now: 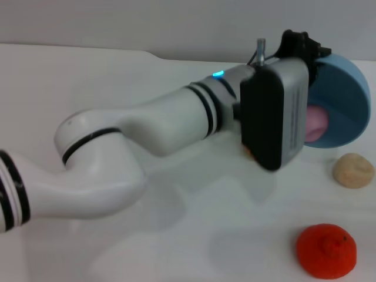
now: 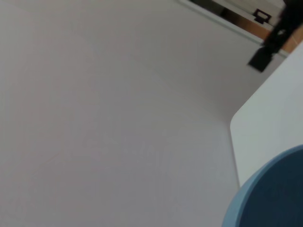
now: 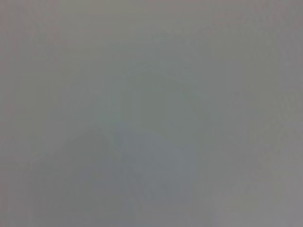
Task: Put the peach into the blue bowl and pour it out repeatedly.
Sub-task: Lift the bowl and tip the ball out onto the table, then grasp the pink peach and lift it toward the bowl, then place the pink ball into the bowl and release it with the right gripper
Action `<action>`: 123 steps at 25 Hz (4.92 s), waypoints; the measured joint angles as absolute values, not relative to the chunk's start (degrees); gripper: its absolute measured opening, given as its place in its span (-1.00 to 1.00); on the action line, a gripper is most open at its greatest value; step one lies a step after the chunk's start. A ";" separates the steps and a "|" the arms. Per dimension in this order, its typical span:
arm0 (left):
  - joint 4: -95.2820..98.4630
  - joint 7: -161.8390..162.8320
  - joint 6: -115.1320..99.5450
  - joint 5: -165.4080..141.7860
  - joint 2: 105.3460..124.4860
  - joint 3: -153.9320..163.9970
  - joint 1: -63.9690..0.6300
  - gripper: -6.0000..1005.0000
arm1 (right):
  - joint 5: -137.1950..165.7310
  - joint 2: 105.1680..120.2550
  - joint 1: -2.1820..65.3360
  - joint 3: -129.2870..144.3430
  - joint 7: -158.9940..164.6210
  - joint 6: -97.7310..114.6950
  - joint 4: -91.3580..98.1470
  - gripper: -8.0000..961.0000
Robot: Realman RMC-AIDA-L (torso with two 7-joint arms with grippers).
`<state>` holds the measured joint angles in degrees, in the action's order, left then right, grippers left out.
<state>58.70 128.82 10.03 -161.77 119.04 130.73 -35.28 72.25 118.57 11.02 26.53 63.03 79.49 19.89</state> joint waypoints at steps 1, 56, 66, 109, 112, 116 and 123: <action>58.85 125.13 11.41 -161.58 119.06 131.34 -34.46 -0.99 | 72.25 118.56 11.32 26.58 63.02 79.49 19.90 0.09; 38.08 126.16 -30.47 -104.68 118.33 97.70 -48.26 -0.99 | 130.62 118.27 30.27 34.54 113.16 84.97 34.40 0.02; 38.44 127.81 -29.67 -104.51 118.21 94.79 -45.91 -0.99 | 133.27 118.71 39.00 41.59 115.44 75.88 21.55 0.00; 42.96 147.40 -46.04 -132.55 118.00 94.65 -51.55 -0.99 | 114.65 118.91 34.51 47.69 107.11 93.34 47.91 -0.87; 44.16 148.92 -49.46 -132.87 118.03 94.65 -51.56 -0.99 | 114.89 118.95 33.87 47.96 107.90 91.39 50.63 -0.86; 47.61 150.22 -53.05 -133.03 118.13 95.14 -51.26 -0.99 | 115.15 118.80 33.58 49.60 107.93 85.73 49.26 -0.86; 47.71 150.25 -52.93 -133.14 118.29 95.30 -51.44 -0.99 | 115.22 118.72 33.91 53.37 107.68 80.31 45.70 -0.84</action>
<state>47.71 150.25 -52.93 -133.14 118.29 95.30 -51.44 115.22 118.72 33.91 53.38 107.68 80.31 45.70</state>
